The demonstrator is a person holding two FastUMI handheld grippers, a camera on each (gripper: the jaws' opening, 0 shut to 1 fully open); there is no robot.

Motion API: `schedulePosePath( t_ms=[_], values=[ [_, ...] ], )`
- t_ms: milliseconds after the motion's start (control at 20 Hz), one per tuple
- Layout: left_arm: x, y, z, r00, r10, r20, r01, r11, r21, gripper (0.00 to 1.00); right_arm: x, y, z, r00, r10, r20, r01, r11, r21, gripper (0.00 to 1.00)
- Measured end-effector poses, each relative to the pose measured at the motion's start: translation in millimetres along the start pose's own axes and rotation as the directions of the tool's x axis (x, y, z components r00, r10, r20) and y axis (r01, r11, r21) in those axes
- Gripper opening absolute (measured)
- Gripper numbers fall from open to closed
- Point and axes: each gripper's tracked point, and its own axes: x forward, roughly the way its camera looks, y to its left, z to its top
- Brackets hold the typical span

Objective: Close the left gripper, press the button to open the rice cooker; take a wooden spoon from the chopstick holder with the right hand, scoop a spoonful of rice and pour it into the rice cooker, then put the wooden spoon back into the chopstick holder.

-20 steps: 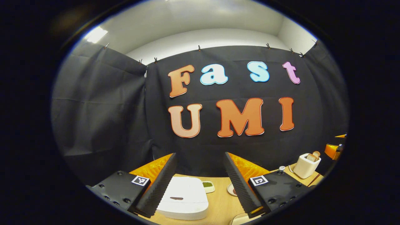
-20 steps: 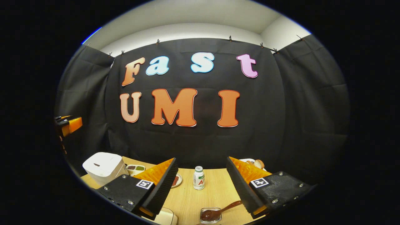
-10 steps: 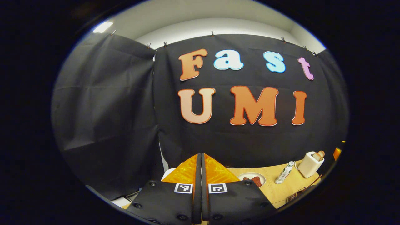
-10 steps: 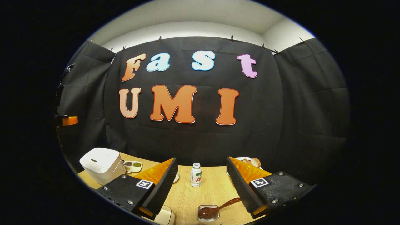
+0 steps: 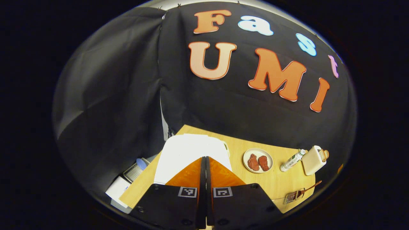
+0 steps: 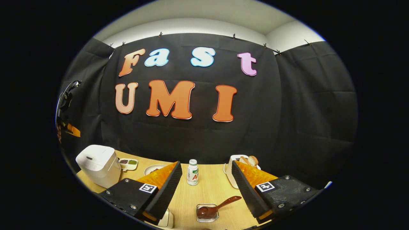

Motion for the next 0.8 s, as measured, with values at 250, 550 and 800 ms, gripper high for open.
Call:
schedulePosePath(
  t_ms=[250,550,800],
  values=[
    [33,2,-37,0.980,-0.044,-0.196,0.032,0.998,-0.062,0.05,-6,-8,-15,0.998,-0.055,-0.036,0.055,0.998,-0.001,0.97],
    [59,4,-79,0.930,-0.083,-0.357,0.035,0.990,-0.139,0.03,-8,-17,-26,0.991,-0.110,-0.070,0.110,0.994,-0.002,0.97],
    [73,8,-96,0.917,-0.082,-0.391,0.015,0.985,-0.171,0.06,-3,-18,-41,0.987,-0.123,-0.104,0.123,0.992,0.003,0.97]
  ],
)
